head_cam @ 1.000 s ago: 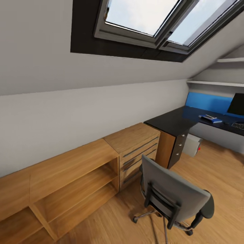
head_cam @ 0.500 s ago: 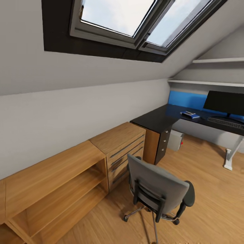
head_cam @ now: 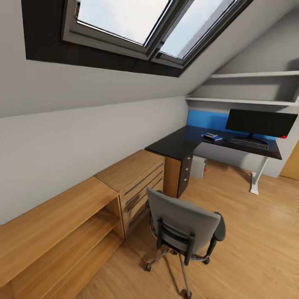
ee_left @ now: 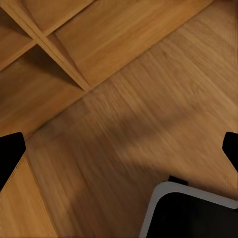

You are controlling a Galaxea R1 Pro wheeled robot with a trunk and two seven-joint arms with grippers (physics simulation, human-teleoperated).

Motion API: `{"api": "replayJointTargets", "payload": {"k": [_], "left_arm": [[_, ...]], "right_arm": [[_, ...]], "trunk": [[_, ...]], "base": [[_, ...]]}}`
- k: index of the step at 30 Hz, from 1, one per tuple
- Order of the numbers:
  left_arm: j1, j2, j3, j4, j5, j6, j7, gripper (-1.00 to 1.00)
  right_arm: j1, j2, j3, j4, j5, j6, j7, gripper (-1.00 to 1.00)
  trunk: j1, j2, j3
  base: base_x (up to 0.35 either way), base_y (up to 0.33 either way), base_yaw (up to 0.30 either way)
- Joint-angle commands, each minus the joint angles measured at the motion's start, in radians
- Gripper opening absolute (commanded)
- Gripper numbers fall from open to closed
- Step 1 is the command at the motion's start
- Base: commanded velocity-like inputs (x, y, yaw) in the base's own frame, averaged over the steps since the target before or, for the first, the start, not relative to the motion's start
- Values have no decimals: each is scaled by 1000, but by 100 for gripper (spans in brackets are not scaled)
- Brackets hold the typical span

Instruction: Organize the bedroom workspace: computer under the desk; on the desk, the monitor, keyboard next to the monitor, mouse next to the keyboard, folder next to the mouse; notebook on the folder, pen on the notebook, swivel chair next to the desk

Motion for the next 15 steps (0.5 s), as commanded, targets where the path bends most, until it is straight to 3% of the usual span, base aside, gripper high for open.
{"api": "replayJointTargets", "payload": {"k": [1, 7, 15], "left_arm": [[0, 0, -9, -2, 7, -1, 6, 100], [0, 0, -9, -2, 8, 1, 6, 100], [0, 0, -9, -2, 7, 4, 4, 100]], "right_arm": [[-1, 0, 9, 2, -8, -4, -1, 100], [-1, 0, 9, 2, -9, -4, -1, 100], [-1, -1, 9, 2, -9, -4, -1, 100]], "trunk": [[0, -1, -1], [0, -1, -1], [0, -1, -1]], "base": [[0, 287, -300], [0, 196, -300], [0, 38, -300]]}}
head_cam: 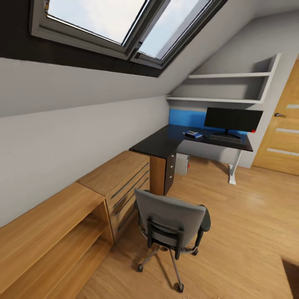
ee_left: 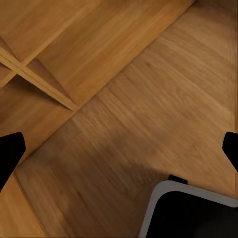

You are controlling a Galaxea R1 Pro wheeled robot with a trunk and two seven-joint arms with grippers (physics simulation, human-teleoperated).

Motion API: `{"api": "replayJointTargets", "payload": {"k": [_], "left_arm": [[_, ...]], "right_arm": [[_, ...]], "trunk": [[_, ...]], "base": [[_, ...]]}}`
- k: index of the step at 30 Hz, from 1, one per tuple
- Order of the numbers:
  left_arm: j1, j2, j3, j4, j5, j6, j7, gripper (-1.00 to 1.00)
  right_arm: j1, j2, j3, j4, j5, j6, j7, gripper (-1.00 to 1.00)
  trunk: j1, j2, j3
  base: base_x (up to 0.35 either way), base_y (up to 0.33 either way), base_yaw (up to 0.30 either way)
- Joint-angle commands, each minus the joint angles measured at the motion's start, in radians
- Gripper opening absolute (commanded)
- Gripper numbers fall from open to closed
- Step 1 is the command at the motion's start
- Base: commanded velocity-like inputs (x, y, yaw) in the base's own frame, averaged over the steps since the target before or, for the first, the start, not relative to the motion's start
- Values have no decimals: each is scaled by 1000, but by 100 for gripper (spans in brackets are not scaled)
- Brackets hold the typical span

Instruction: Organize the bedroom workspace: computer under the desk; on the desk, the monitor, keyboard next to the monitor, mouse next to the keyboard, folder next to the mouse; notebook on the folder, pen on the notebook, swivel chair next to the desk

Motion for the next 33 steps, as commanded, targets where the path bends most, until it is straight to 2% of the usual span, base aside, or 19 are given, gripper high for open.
{"api": "replayJointTargets", "payload": {"k": [1, 33], "left_arm": [[1, 0, -9, -2, 7, -1, 6, 100], [1, 0, -10, -2, 6, -1, 5, 100]], "right_arm": [[-1, 0, 9, 2, -8, -4, -1, 100], [-1, 0, 9, 2, -10, -4, -1, 100]], "trunk": [[0, -1, -1], [0, -1, -1]], "base": [[0, 10, -300], [0, 1, -300]]}}
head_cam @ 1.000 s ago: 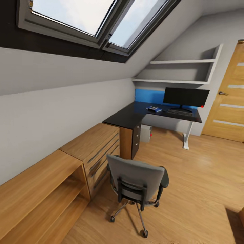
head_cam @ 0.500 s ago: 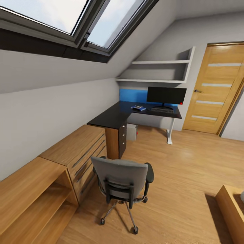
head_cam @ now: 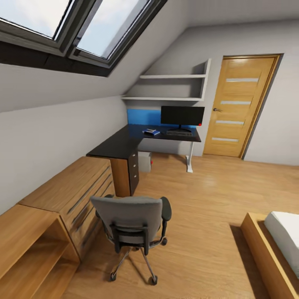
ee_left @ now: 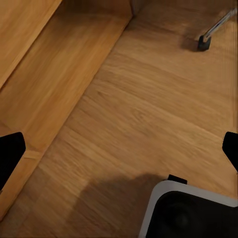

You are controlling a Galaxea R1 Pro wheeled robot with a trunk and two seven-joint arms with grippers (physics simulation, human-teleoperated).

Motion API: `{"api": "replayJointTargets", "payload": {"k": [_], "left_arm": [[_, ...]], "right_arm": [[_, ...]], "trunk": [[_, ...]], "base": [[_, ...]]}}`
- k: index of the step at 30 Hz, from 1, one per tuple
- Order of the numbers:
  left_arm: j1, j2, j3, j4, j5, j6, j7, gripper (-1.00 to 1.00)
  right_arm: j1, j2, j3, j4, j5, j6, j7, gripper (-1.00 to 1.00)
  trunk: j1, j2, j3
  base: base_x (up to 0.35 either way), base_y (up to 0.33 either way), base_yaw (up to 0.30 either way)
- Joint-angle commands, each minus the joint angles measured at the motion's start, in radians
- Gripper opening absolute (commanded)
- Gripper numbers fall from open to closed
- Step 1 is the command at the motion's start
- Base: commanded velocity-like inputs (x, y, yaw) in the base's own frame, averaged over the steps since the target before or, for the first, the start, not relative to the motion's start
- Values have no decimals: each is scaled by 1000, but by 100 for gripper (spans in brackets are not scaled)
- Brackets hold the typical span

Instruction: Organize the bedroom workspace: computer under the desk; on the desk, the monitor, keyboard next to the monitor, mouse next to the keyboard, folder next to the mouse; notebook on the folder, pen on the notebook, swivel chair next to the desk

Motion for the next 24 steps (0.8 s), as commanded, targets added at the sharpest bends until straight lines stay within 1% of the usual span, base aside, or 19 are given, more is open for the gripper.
{"api": "replayJointTargets", "payload": {"k": [1, 24], "left_arm": [[1, 0, -9, -2, 7, -1, 5, 100], [1, 0, -8, -2, 7, -1, 6, 100]], "right_arm": [[-1, 0, 9, 2, -8, -4, -1, 100], [-1, 2, 10, 2, -8, -4, -1, 100]], "trunk": [[0, -1, -1], [0, -1, -1]], "base": [[0, 0, -300], [0, 0, -300]]}}
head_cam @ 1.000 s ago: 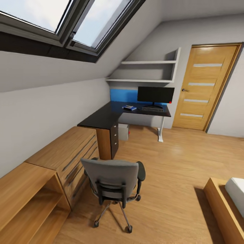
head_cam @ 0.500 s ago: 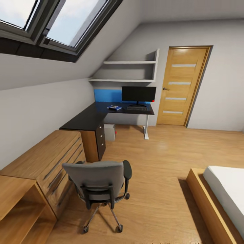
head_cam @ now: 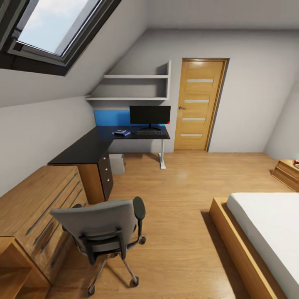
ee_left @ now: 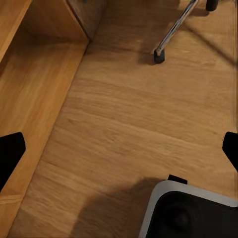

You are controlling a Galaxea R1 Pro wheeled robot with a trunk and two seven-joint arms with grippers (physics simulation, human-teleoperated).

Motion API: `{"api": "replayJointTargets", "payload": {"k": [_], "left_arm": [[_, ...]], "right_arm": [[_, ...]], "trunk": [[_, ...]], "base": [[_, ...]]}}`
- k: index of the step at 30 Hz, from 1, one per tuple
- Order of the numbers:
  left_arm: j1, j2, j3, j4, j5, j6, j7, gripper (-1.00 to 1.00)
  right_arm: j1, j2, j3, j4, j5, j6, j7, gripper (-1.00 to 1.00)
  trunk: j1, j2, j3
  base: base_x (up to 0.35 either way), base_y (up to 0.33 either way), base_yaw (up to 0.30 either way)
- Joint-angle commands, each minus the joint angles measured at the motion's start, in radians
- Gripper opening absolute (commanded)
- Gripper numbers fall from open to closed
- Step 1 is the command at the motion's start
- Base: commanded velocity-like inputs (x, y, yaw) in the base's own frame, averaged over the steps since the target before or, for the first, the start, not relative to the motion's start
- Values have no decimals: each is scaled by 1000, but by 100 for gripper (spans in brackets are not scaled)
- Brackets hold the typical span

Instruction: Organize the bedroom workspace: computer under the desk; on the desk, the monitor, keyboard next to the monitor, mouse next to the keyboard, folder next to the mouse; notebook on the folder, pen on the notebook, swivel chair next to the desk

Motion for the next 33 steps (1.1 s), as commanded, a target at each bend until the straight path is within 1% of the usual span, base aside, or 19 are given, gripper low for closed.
{"api": "replayJointTargets", "payload": {"k": [1, 9, 13, 16, 24, 33], "left_arm": [[1, 0, -9, -2, 7, -1, 6, 100], [1, 0, -9, -2, 7, -1, 6, 100], [1, 0, -9, -2, 7, -1, 6, 100], [1, 0, -9, -2, 7, -1, 6, 100], [1, 0, -9, -2, 7, -1, 6, 100], [1, 0, -8, -2, 7, -1, 6, 100]], "right_arm": [[-1, 0, 9, 2, -8, -4, -1, 100], [-1, 1, 9, 2, -8, -4, -1, 100], [-1, 3, 9, 2, -8, -4, -2, 100], [-1, 5, 9, 2, -8, -4, -5, 100], [-1, 5, 9, 2, -10, -4, -5, 100], [-1, 5, 9, 2, -9, -4, -5, 100]], "trunk": [[0, -1, -1], [0, -1, -1], [0, -1, -1], [0, -1, -1], [0, -1, -1], [0, -1, -1]], "base": [[0, 0, -300], [0, 3, -296], [0, 147, -146], [0, 193, -56], [0, 50, -7], [0, 162, 0]]}}
